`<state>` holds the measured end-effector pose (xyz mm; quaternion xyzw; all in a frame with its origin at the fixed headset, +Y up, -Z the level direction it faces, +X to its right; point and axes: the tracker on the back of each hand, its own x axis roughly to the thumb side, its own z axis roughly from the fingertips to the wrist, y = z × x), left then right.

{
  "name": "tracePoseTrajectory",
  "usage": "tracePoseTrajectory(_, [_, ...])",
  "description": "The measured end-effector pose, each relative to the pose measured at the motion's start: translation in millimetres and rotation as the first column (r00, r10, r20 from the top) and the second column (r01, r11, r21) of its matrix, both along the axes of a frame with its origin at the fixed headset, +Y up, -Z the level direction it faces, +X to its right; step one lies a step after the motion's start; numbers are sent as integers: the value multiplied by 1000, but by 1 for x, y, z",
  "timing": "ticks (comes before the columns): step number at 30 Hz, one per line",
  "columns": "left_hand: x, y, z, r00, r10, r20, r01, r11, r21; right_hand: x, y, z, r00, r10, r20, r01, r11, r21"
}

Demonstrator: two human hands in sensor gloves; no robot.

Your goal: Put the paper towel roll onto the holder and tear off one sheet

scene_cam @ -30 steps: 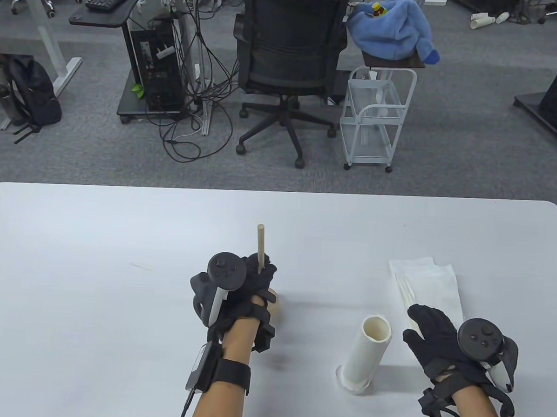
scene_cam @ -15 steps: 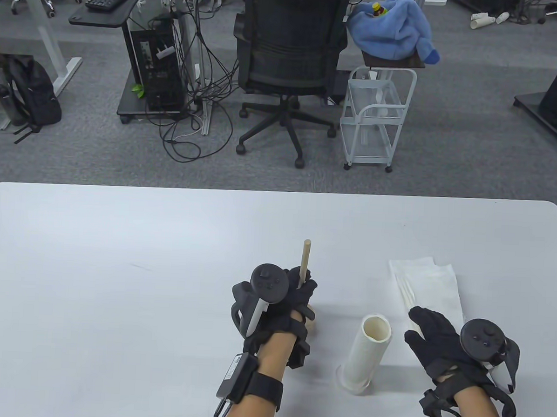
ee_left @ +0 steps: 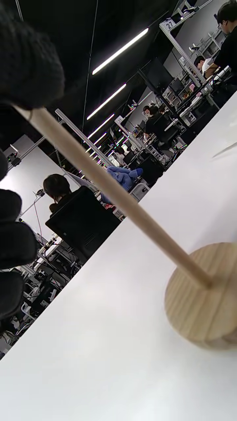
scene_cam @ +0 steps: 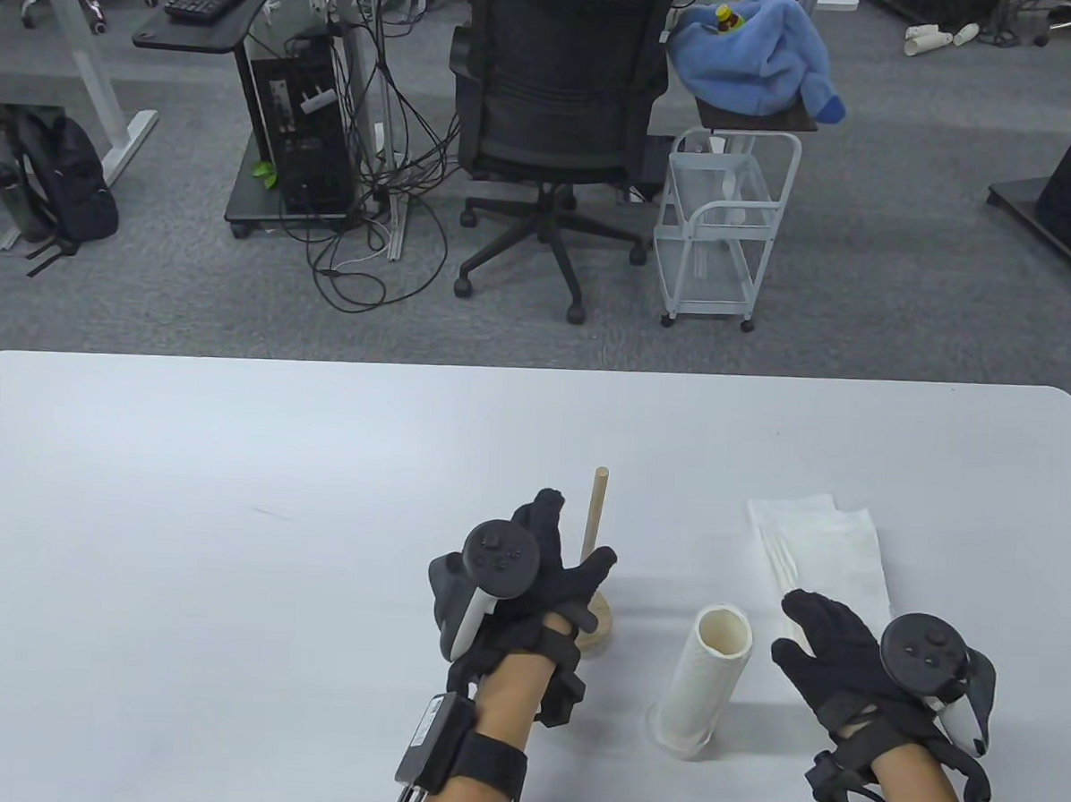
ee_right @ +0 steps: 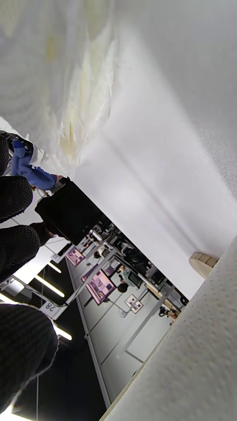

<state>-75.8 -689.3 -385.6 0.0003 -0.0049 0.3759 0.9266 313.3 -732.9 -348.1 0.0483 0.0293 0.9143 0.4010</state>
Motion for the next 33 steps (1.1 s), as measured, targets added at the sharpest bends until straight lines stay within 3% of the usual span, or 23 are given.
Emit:
tracePoseTrajectory(7, [-47, 11, 30, 995, -99, -25, 100, 994, 41, 0, -2, 1, 1000, 2, 6, -2, 1000, -13])
tracePoseTrajectory(16, [-103, -8, 62, 947, -306, -99, 309, 951, 23, 1, 5, 6, 1000, -5, 26, 4, 999, 47])
tracePoseTrajectory(19, [-101, -13, 66, 956, -287, -63, 290, 956, 40, 4, 23, 13, 988, -153, 9, 148, 970, 195])
tracePoseTrajectory(22, [-98, -22, 65, 972, -227, -53, 229, 973, 23, 3, 58, 32, 969, -248, -11, 226, 861, 456])
tracePoseTrajectory(27, [-96, -25, 65, 965, -261, -23, 262, 965, 16, -29, 103, 62, 986, -78, -150, 140, 871, 471])
tracePoseTrajectory(33, [-99, -29, 62, 975, -223, -26, 222, 975, -9, -71, 110, 81, 972, 184, -145, -85, 855, 512])
